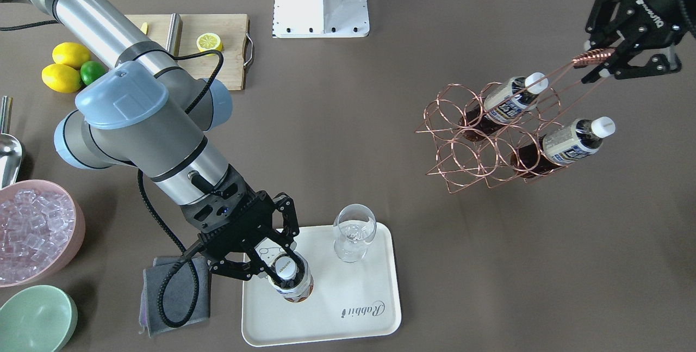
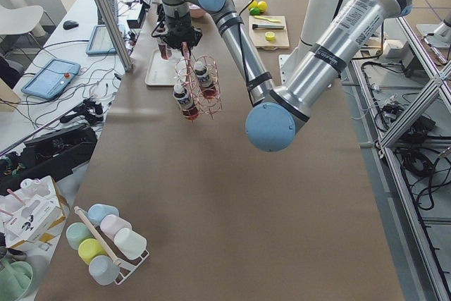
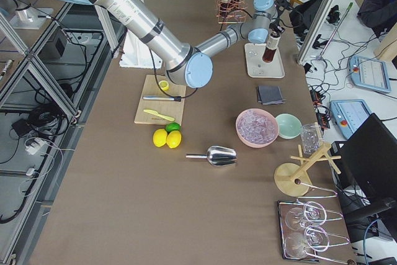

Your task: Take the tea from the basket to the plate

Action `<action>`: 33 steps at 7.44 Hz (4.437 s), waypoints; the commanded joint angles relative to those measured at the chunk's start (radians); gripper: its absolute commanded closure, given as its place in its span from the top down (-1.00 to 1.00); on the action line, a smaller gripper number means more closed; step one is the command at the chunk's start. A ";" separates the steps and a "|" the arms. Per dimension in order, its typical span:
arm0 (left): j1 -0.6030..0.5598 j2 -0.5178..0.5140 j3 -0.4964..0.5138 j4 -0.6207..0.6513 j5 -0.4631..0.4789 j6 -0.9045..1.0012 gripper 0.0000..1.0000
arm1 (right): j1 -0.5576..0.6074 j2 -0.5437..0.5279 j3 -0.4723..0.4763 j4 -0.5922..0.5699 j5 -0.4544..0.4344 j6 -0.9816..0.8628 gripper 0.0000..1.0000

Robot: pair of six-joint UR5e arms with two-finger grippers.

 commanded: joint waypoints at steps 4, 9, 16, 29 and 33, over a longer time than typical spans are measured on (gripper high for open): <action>-0.190 0.142 0.179 0.048 0.054 0.593 -1.00 | -0.007 -0.045 -0.006 0.085 -0.016 0.001 -1.00; -0.285 0.085 0.545 -0.116 0.069 0.801 -1.00 | -0.008 -0.060 -0.006 0.095 -0.027 -0.001 -1.00; -0.235 0.025 0.747 -0.364 0.112 0.594 -1.00 | -0.028 -0.080 0.018 0.119 -0.053 0.012 -0.58; -0.219 0.131 0.499 -0.341 0.155 0.631 0.97 | 0.063 -0.344 0.596 -0.267 0.051 0.004 0.98; -0.238 0.143 0.291 -0.165 0.155 0.648 0.97 | 0.232 -0.573 0.776 -0.344 0.273 -0.016 0.99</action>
